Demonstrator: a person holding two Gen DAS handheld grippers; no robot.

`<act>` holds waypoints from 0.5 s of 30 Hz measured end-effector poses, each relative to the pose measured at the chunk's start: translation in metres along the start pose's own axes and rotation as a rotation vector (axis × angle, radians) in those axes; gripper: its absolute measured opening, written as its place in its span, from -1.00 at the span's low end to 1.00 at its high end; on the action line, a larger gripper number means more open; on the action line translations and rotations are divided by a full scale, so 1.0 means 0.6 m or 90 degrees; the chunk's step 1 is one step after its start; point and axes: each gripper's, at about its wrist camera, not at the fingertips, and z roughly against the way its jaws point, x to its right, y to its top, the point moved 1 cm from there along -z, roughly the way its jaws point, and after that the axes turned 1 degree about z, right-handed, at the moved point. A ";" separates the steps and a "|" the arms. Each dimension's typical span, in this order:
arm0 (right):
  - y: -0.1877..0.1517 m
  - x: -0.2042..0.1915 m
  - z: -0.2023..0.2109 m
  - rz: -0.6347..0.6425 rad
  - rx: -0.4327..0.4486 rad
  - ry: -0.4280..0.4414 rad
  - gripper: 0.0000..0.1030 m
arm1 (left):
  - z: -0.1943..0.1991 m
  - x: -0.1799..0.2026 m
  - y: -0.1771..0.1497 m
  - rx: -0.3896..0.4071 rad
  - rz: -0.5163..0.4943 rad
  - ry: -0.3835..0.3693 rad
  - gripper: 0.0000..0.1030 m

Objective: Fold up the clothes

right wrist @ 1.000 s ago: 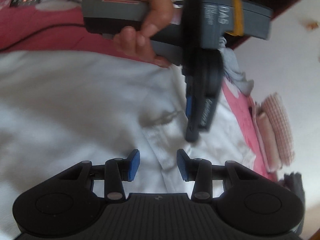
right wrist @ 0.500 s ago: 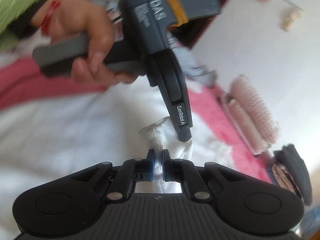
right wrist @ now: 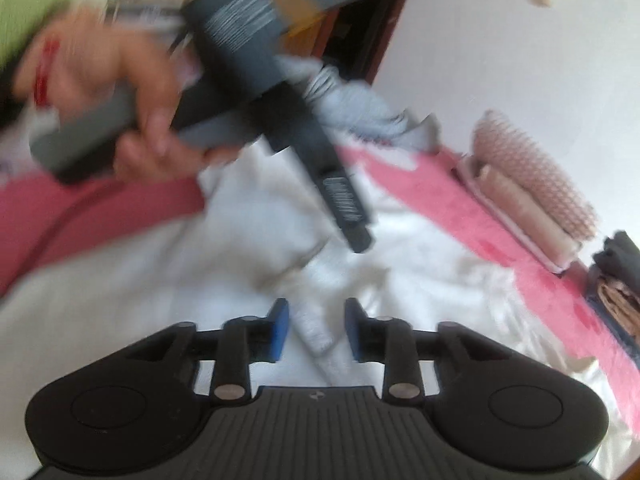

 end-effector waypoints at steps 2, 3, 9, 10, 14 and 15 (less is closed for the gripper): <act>0.003 0.044 0.029 -0.074 0.010 0.017 -0.34 | 0.022 0.019 0.000 0.018 -0.032 -0.013 -0.52; 0.003 0.063 0.050 -0.125 0.012 0.026 -0.36 | 0.028 0.033 -0.002 0.023 -0.051 -0.020 -0.52; -0.040 0.196 0.034 -0.315 -0.072 -0.088 -0.55 | -0.004 0.109 -0.050 -0.043 -0.129 -0.018 -0.52; -0.055 0.217 0.006 -0.352 -0.103 -0.083 -0.57 | -0.013 0.113 -0.060 -0.060 -0.129 -0.006 -0.52; -0.094 0.261 -0.033 -0.407 -0.086 -0.087 -0.64 | -0.016 0.110 -0.071 -0.061 -0.113 0.007 -0.52; -0.099 0.276 -0.037 -0.424 -0.084 -0.106 -0.64 | -0.015 0.108 -0.070 -0.065 -0.108 0.007 -0.52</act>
